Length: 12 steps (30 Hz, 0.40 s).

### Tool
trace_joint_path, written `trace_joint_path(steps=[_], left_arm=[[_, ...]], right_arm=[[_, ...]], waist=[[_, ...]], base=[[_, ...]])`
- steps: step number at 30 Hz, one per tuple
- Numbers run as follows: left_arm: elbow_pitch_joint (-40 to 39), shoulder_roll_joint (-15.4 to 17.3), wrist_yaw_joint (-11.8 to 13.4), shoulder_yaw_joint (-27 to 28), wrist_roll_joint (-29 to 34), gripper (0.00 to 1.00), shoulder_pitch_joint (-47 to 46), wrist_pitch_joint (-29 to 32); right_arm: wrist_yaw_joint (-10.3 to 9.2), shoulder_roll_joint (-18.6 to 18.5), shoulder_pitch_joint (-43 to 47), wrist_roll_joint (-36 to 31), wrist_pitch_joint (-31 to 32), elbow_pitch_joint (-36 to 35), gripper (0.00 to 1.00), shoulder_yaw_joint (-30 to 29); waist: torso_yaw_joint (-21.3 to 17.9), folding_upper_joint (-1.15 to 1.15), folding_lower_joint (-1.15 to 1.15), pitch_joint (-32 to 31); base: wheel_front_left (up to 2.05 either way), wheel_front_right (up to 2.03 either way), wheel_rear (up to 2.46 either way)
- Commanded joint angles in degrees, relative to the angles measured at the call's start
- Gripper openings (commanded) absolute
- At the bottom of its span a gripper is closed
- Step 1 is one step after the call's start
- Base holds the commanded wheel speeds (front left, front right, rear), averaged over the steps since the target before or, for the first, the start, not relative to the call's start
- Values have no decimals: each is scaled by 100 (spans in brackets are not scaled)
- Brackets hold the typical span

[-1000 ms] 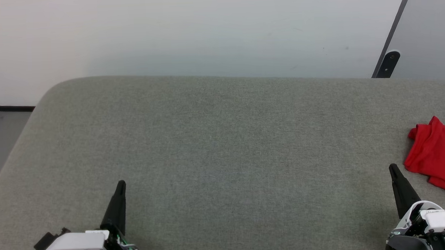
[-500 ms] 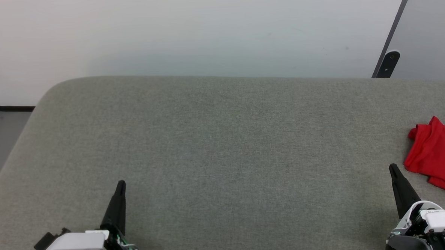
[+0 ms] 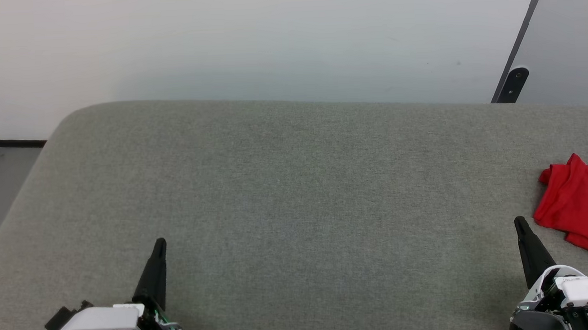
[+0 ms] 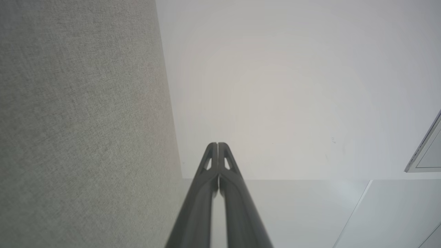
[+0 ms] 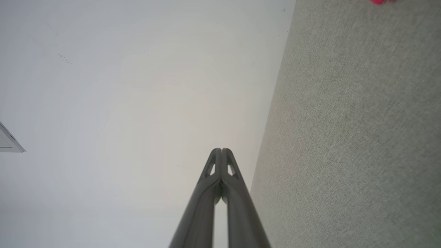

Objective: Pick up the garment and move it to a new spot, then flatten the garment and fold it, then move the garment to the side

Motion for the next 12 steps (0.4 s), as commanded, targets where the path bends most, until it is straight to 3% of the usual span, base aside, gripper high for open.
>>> trace_joint_path(steps=[1,12], left_arm=[[8,-8,-2,18,17,0,-59,21],[9,-14,-2,26,23,0,-60,31]], right_arm=[[-4,20,-16,19,14,2,0,20],[-4,20,-16,20,14,2,0,20]], waist=[[0,0,0,0],[0,0,0,0]], base=[[0,0,0],[0,0,0]])
